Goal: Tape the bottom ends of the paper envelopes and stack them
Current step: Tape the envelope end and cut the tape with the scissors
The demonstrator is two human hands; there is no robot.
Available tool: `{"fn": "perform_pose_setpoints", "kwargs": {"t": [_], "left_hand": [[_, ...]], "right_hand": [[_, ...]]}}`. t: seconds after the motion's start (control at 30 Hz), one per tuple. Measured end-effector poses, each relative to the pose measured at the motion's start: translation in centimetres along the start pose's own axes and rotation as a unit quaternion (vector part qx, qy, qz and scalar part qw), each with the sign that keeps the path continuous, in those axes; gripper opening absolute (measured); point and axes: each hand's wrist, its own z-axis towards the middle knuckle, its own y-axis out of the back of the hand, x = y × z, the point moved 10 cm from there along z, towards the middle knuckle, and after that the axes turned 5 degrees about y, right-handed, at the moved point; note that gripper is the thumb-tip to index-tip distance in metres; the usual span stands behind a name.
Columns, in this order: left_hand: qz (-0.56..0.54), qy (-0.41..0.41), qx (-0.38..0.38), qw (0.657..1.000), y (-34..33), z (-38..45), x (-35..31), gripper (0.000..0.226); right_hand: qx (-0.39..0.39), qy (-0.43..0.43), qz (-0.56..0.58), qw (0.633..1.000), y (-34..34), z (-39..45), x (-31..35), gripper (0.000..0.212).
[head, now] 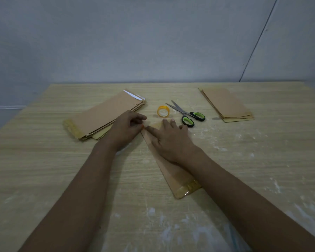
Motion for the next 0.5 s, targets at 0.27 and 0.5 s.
{"fn": "perform_pose_setpoints", "kwargs": {"t": [0.27, 0.5], "left_hand": [[0.119, -0.036, -0.03, 0.992, -1.0, 0.0, -1.4, 0.008], [0.07, 0.033, -0.002, 0.997, -1.3, -0.1, 0.0, 0.021]], "right_hand": [[-0.155, -0.046, 0.108, 0.981, 2.0, -1.3, -2.2, 0.06], [-0.217, -0.084, 0.165, 0.959, 2.9, -1.8, -3.6, 0.054]]}}
